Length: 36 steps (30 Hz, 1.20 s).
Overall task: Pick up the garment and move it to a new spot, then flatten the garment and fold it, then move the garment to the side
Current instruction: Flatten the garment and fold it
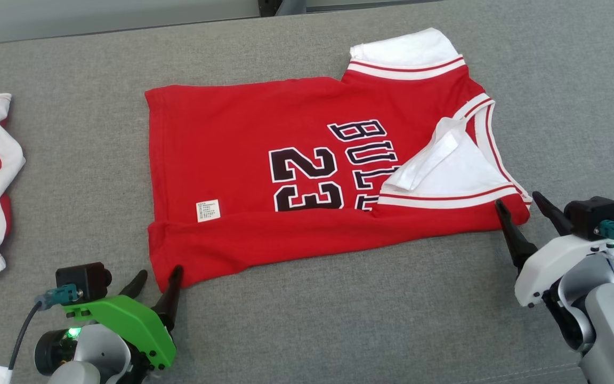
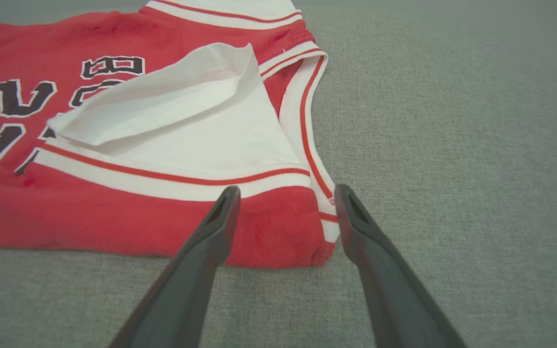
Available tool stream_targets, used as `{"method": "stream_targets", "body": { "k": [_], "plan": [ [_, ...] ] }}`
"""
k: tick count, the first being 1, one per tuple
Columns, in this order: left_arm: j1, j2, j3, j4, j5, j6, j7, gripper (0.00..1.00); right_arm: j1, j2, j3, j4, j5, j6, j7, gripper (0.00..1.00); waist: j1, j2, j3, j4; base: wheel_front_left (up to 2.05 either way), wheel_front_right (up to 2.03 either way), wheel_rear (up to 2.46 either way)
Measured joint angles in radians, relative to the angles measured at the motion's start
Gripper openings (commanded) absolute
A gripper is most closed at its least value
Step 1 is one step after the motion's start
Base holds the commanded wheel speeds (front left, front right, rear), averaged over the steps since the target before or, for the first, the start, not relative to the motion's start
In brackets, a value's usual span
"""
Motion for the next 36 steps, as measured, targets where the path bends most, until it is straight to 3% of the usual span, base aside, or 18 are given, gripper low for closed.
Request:
{"method": "stream_targets", "body": {
  "k": [3, 9, 10, 11, 12, 18, 23, 28, 32, 36],
  "plan": [
    [-0.004, 0.005, -0.002, 0.023, -0.009, -0.001, 0.02, 1.0, 0.0, 0.043, -0.029, 0.024, -0.05, 0.0, 0.055, 1.0, 0.0, 0.0, 0.01, -0.008, 0.0, 0.0, 0.0],
    [-0.044, 0.009, -0.015, 0.08, -0.028, -0.036, 0.051, 1.0, -0.036, 0.065, -0.04, 0.102, -0.105, 0.0, 0.106, 1.0, 0.0, 0.0, 0.018, -0.004, 0.0, 0.0, 0.0],
    [-0.053, 0.007, -0.019, 0.091, -0.039, -0.049, 0.057, 0.28, -0.046, 0.07, -0.037, 0.114, -0.105, 0.0, 0.118, 1.0, 0.0, 0.0, 0.018, -0.003, 0.0, 0.0, 0.0],
    [-0.061, 0.006, -0.024, 0.098, -0.053, -0.064, 0.064, 0.0, -0.053, 0.07, -0.027, 0.127, -0.1, 0.0, 0.133, 0.74, 0.0, 0.0, 0.018, -0.001, 0.0, 0.0, 0.0],
    [-0.069, 0.007, -0.028, 0.107, -0.06, -0.078, 0.076, 0.0, -0.061, 0.071, -0.019, 0.136, -0.081, -0.001, 0.145, 0.0, 0.0, 0.0, 0.018, 0.0, 0.0, 0.0, 0.0],
    [-0.084, 0.007, -0.054, 0.106, -0.116, -0.136, 0.104, 0.0, -0.071, 0.043, 0.041, 0.108, 0.06, -0.001, 0.196, 0.0, 0.0, 0.0, 0.015, 0.009, 0.0, 0.0, 0.0],
    [-0.029, 0.104, -0.055, -0.018, -0.163, -0.154, 0.165, 0.0, -0.025, -0.073, 0.098, -0.064, 0.191, 0.0, 0.299, 0.0, 0.0001, -0.0001, 0.008, 0.002, 0.0, 0.0, 0.0],
    [0.071, 0.181, -0.016, -0.205, -0.246, -0.158, 0.216, 0.0, 0.087, -0.196, 0.054, -0.243, 0.293, 0.0, 0.423, 0.0, 0.0001, 0.0, 0.008, -0.009, 0.0, 0.0, 0.0],
    [0.161, 0.21, 0.001, -0.293, -0.269, -0.129, 0.241, 0.0, 0.187, -0.211, 0.009, -0.309, 0.322, 0.0, 0.495, 0.0, 0.0001, -0.0001, 0.018, -0.013, 0.0, 0.0, 0.0],
    [0.223, 0.21, -0.009, -0.308, -0.269, -0.104, 0.242, 0.0, 0.226, -0.172, -0.002, -0.297, 0.318, 0.0, 0.526, 0.0, 0.0001, 0.0, 0.03, -0.02, 0.0, 0.0, 0.0]
  ]
}}
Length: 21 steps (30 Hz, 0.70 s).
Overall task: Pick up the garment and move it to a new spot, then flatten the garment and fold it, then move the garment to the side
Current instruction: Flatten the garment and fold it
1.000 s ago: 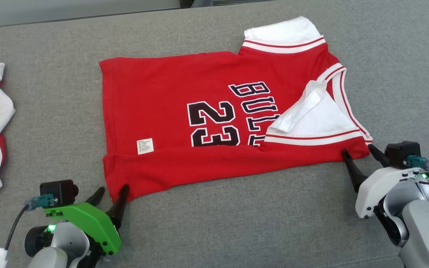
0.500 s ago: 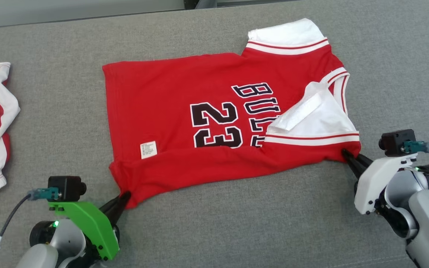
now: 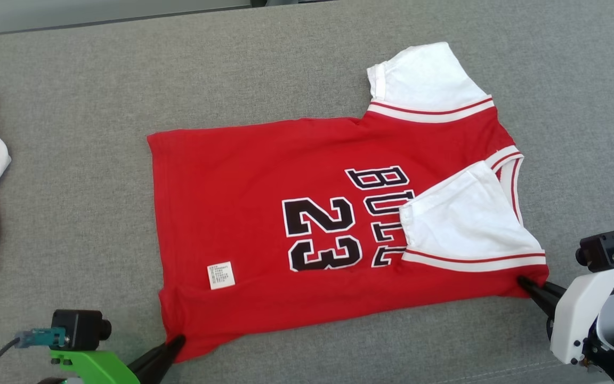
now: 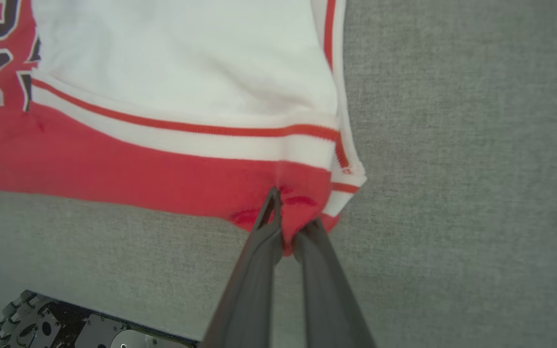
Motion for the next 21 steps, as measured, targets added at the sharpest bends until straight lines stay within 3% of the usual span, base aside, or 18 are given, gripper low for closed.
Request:
{"method": "stream_targets", "body": {
  "k": [1, 2, 3, 4, 10, 13, 21],
  "plan": [
    [0.011, -0.004, -0.009, 0.002, 0.008, 0.007, -0.002, 0.0, 0.0, 0.01, -0.003, 0.009, -0.023, 0.0, -0.01, 0.03, 0.0, 0.0, 0.003, -0.001, 0.0, 0.0, 0.0],
    [0.017, -0.01, -0.015, 0.007, 0.024, 0.015, -0.011, 0.22, -0.001, 0.015, -0.004, 0.015, -0.045, 0.0, -0.028, 0.75, -0.0001, 0.0, 0.006, -0.002, 0.0, 0.0, 0.0],
    [0.017, -0.014, -0.019, 0.014, 0.041, 0.022, -0.024, 0.88, -0.001, 0.019, -0.002, 0.02, -0.063, 0.0, -0.036, 1.0, 0.0, 0.0, 0.008, -0.002, 0.0, 0.0, 0.0],
    [0.017, -0.015, -0.024, 0.018, 0.052, 0.023, -0.032, 1.0, -0.001, 0.023, 0.002, 0.02, -0.072, 0.0, -0.036, 1.0, 0.0, 0.0, 0.01, 0.0, 0.0, 0.0, 0.0],
    [-0.01, 0.014, 0.014, -0.011, 0.086, 0.034, -0.053, 1.0, -0.075, 0.015, -0.041, -0.071, -0.08, 0.0, -0.06, 1.0, 0.0, 0.0, 0.033, 0.006, 0.0, 0.0, 0.0],
    [-0.103, 0.041, 0.044, -0.014, 0.112, 0.044, -0.057, 1.0, -0.181, 0.015, -0.065, -0.085, -0.149, 0.0, -0.073, 1.0, -0.0001, 0.0, 0.055, 0.009, 0.0, 0.0, 0.0],
    [-0.504, -0.031, -0.029, 0.179, 0.161, 0.012, -0.005, 1.0, -0.537, 0.101, -0.029, 0.084, -0.293, 0.0, -0.061, 1.0, 0.0, 0.0, 0.15, 0.041, 0.0, 0.0, 0.0]
  ]
}}
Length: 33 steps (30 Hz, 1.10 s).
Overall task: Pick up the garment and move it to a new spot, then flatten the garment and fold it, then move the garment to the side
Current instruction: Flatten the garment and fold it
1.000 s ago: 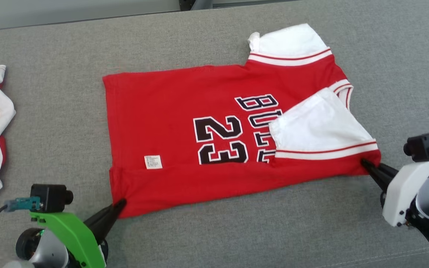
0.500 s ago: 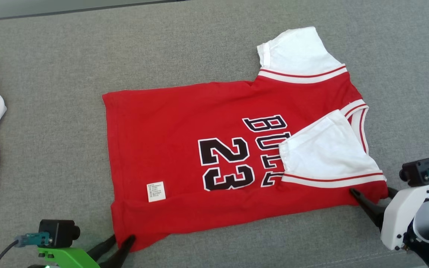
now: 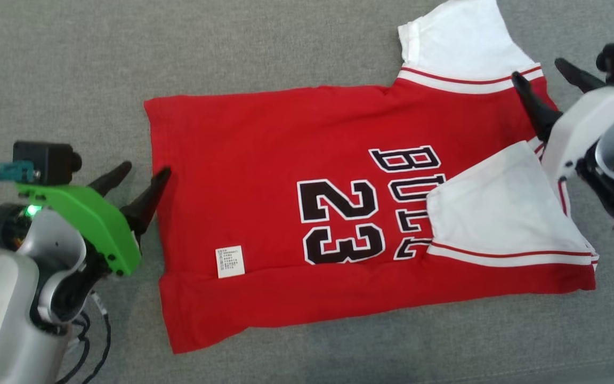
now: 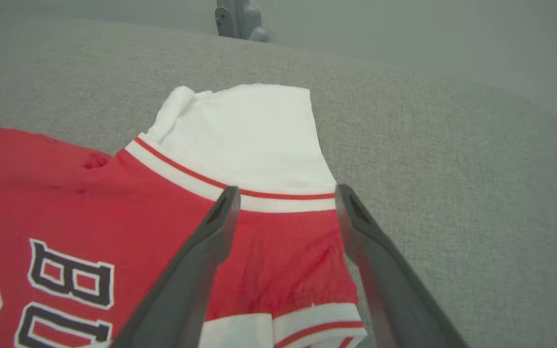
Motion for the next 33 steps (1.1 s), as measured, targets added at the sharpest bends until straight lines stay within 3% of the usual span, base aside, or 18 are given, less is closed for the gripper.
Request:
{"method": "stream_targets", "body": {
  "k": [5, 12, 26, 27, 28, 29, 30, 33],
  "plan": [
    [-0.176, -0.074, -0.045, 0.164, 0.042, -0.022, -0.036, 1.0, -0.177, 0.05, -0.017, 0.185, -0.083, 0.0, -0.031, 1.0, 0.0001, 0.0, 0.071, 0.03, 0.0, 0.0, 0.0],
    [-0.308, -0.144, -0.09, 0.309, 0.047, -0.055, -0.084, 1.0, -0.298, 0.079, -0.04, 0.364, -0.118, 0.0, -0.081, 1.0, 0.0, 0.0, 0.128, 0.085, 0.0, 0.0, 0.0],
    [-0.454, -0.196, -0.191, 0.468, 0.0, -0.079, -0.142, 1.0, -0.431, 0.087, 0.012, 0.563, -0.108, -0.001, -0.16, 1.0, 0.0, 0.0, 0.153, 0.138, 0.0, 0.0, 0.0],
    [-0.458, -0.195, -0.203, 0.469, -0.015, -0.078, -0.143, 0.97, -0.436, 0.09, 0.018, 0.573, -0.101, -0.001, -0.161, 0.38, 0.0, 0.0, 0.152, 0.137, 0.0, 0.0, 0.0],
    [-0.461, -0.194, -0.217, 0.467, -0.027, -0.076, -0.144, 0.74, -0.441, 0.092, 0.021, 0.581, -0.094, -0.001, -0.163, 0.04, 0.0, 0.0, 0.151, 0.136, 0.0, 0.0, 0.0],
    [-0.463, -0.191, -0.228, 0.465, -0.038, -0.073, -0.146, 0.15, -0.445, 0.095, 0.023, 0.59, -0.088, -0.001, -0.168, 0.0, 0.0, 0.0, 0.15, 0.134, 0.0, 0.0, 0.0],
    [-0.464, -0.188, -0.239, 0.463, -0.051, -0.072, -0.149, 0.0, -0.448, 0.097, 0.028, 0.598, -0.082, -0.001, -0.17, 0.0, 0.0, 0.0, 0.149, 0.133, 0.0, 0.0, 0.0],
    [-0.461, -0.177, -0.297, 0.444, -0.103, -0.071, -0.15, 0.0, -0.449, 0.114, 0.042, 0.62, -0.054, -0.001, -0.183, 0.0, 0.0, 0.0, 0.141, 0.126, 0.0, 0.0, 0.0]
  ]
}}
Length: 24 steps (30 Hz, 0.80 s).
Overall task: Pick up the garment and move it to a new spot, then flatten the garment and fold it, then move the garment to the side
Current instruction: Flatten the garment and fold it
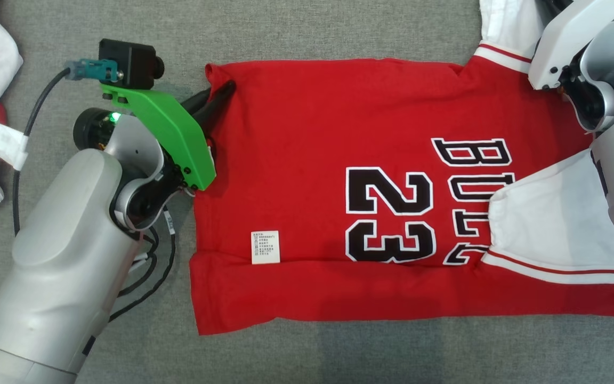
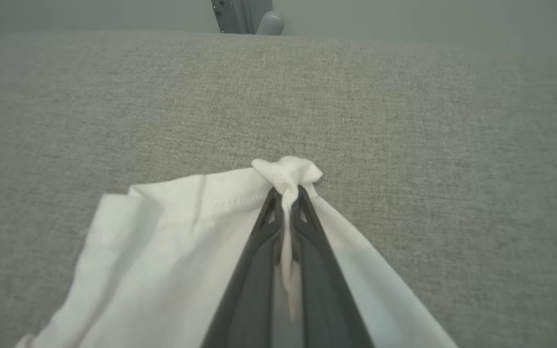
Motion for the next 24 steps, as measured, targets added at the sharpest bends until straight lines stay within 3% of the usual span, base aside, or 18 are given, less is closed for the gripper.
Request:
{"method": "stream_targets", "body": {
  "k": [5, 9, 14, 19, 24],
  "plan": [
    [0.019, 0.031, -0.056, -0.011, -0.061, -0.004, -0.059, 0.0, 0.02, -0.003, 0.038, -0.003, 0.065, 0.0, -0.055, 0.0, 0.0, 0.0, -0.024, -0.017, 0.0, 0.0, 0.0],
    [0.056, 0.07, -0.071, -0.036, -0.086, -0.005, -0.134, 0.0, 0.062, -0.017, 0.072, -0.073, 0.12, 0.0, -0.128, 0.0, 0.0001, 0.0, -0.05, -0.03, 0.0, 0.0, 0.0],
    [0.144, 0.138, -0.069, -0.088, -0.09, -0.005, -0.221, 0.0, 0.205, -0.05, 0.098, -0.225, 0.189, 0.0, -0.194, 0.0, 0.0001, 0.0, -0.102, -0.049, 0.0, 0.0, 0.0],
    [0.251, 0.205, -0.044, -0.196, -0.077, 0.01, -0.306, 0.0, 0.421, -0.064, 0.036, -0.419, 0.212, 0.0, -0.228, 0.0, 0.0, 0.0, -0.165, -0.077, 0.0, 0.0, 0.0],
    [0.402, 0.281, -0.024, -0.341, -0.039, 0.062, -0.396, 0.0, 0.682, -0.003, -0.047, -0.633, 0.213, 0.0, -0.207, 0.0, 0.0, 0.0, -0.22, -0.115, 0.0, 0.0, 0.0]
  ]
}}
